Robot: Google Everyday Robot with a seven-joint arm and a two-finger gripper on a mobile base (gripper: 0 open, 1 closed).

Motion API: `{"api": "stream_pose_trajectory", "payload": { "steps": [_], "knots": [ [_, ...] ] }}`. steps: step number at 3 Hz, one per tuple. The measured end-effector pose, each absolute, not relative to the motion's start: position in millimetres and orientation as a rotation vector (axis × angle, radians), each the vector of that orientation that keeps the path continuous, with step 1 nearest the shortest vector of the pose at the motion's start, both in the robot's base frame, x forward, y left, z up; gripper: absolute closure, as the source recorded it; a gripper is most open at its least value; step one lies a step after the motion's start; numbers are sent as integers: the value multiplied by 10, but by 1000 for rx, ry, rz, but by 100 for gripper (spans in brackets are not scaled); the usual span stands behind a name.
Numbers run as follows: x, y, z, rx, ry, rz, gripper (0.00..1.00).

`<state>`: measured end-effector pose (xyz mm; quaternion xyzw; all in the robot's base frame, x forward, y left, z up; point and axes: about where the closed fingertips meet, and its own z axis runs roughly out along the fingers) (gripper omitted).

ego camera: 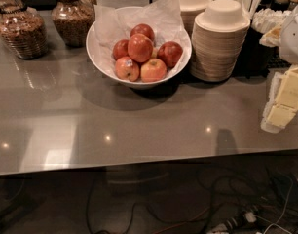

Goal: Pick apple from white bowl

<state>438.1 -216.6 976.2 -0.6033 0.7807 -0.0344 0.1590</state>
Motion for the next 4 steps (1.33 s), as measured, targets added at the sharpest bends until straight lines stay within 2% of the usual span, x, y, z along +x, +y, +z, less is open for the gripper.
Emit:
{"api": "stream_pose_trajectory", "payload": {
  "steps": [2, 4],
  "knots": [
    [4542, -2103, 9728, -1654, 2167, -40, 0],
    [5346, -1676, 9735, -1389, 1926, 202, 0]
  ]
}}
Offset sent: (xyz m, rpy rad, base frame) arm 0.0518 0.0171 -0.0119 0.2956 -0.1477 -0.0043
